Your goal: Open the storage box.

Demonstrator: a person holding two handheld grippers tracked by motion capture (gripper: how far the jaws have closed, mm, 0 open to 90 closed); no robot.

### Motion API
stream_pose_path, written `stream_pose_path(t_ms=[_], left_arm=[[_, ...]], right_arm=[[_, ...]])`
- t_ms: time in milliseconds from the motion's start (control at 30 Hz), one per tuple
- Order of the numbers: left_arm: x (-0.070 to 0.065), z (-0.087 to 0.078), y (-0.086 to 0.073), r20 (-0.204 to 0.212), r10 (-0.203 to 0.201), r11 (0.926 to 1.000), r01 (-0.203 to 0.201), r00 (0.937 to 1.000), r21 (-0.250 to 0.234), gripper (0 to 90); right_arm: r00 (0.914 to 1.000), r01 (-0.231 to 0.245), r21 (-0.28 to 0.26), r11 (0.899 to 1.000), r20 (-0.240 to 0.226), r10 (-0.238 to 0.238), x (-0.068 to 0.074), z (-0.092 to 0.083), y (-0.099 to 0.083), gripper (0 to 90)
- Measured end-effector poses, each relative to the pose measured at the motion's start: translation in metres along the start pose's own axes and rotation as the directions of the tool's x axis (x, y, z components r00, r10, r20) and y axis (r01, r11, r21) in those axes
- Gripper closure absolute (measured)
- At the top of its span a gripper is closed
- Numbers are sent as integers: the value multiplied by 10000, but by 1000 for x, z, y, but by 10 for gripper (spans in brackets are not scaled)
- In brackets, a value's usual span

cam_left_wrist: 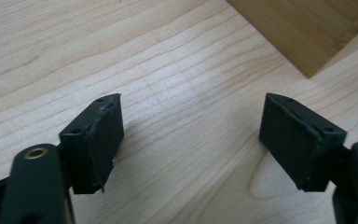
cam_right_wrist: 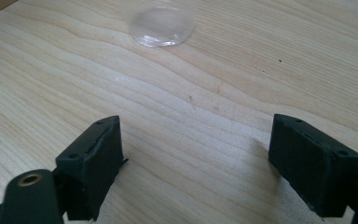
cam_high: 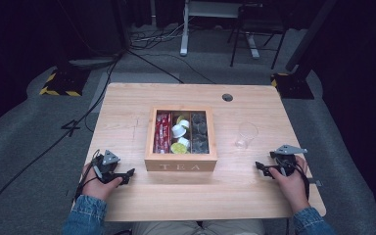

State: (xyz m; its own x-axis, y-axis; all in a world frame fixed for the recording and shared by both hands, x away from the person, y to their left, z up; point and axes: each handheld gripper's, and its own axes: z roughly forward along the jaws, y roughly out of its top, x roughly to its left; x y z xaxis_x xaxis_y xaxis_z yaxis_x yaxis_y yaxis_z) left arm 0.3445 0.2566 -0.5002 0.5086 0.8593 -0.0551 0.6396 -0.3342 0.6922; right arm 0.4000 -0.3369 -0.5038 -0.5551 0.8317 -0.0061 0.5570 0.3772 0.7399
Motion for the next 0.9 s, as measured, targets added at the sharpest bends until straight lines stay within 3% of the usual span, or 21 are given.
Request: stream_pose_path(t_ms=[333, 733, 867, 900], left_arm=[[-4, -17, 13, -12, 96, 9997, -96, 10000, -225, 240], [-9, -35, 33, 384, 27, 9958, 8, 9993, -915, 257], [-10, -38, 37, 418, -10, 9918, 63, 9991, -1279, 255], [-11, -39, 39, 518, -13, 9874, 95, 9987, -1583, 255]], right_arm=[[10000, 4, -1, 10000, -2, -4, 0, 0, 0, 175], [10000, 1, -5, 10000, -3, -1, 0, 0, 0, 175], [10000, 0, -8, 10000, -4, 0, 0, 0, 0, 175], [10000, 0, -8, 10000, -4, 0, 0, 0, 0, 175]])
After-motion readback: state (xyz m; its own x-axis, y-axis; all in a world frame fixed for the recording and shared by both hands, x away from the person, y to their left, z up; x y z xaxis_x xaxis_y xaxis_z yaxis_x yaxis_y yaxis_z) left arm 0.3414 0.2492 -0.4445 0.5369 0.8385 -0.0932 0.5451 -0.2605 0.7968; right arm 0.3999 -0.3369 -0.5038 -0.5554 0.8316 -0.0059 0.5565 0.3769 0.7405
